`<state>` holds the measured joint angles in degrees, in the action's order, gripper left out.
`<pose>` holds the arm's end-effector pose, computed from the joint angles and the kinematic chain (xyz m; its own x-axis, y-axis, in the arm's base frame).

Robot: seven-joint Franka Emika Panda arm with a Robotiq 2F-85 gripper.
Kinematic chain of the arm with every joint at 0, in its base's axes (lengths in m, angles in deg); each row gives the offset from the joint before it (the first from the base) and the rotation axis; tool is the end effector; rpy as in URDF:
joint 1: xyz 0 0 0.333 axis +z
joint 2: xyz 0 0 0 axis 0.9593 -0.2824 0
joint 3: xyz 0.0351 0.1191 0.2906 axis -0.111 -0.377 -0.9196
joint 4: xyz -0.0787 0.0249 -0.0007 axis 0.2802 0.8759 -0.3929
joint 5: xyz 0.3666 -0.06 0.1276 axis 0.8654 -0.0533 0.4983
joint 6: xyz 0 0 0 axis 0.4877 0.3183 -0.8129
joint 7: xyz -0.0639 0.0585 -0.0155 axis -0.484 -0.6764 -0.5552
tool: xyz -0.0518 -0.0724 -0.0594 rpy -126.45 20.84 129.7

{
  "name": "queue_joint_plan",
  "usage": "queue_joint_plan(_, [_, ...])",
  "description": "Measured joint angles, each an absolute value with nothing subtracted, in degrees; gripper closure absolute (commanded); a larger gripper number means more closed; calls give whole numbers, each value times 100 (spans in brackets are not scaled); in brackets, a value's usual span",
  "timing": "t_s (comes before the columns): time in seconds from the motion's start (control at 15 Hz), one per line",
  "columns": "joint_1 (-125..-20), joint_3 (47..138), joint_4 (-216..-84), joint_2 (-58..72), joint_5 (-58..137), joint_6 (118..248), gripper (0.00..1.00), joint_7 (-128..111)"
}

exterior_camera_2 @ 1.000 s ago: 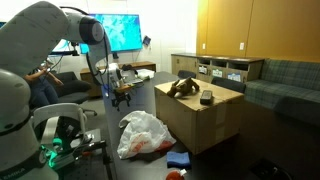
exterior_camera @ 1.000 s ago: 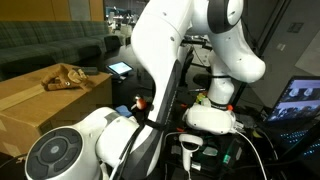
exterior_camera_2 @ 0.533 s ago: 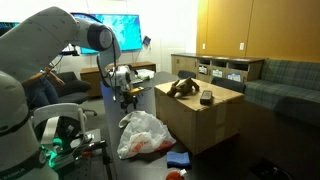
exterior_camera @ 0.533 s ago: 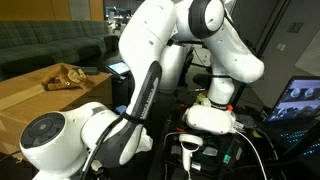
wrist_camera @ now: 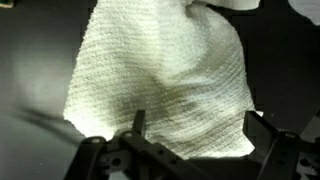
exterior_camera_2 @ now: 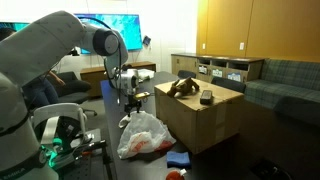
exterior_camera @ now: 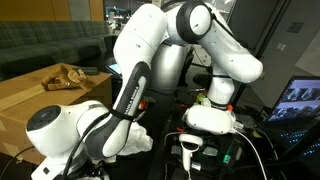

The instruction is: Remove the orange plush toy from the box and replace it with the gray duster, remove the blue object from the box and replace it with the brown toy and remove the plastic bag from the box and replace it with the white towel

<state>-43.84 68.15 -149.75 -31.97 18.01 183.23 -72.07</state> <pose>0.4409 0.4913 0.0754 -0.5183 0.8544 -0.0375 0.8502 0.5101 -0.1299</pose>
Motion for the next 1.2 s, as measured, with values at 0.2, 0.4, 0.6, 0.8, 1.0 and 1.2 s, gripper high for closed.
queue_joint_plan(0.2, [-4398, 6831, -14943, -3292, 1853, 18410, 0, -7111])
queue_joint_plan(0.4, [-4361, 6911, -14929, -3423, 1852, 18675, 0, -6848])
queue_joint_plan(0.6, [-4170, 7156, -14844, -3589, 1766, 18936, 0, -6517])
queue_joint_plan(0.8, [-3933, 7411, -14677, -3762, 1653, 19057, 0, -6141])
queue_joint_plan(1.0, [-3775, 7600, -14566, -3834, 1623, 19100, 33, -5734])
queue_joint_plan(1.2, [-3689, 7737, -14545, -3834, 1531, 19192, 58, -5399])
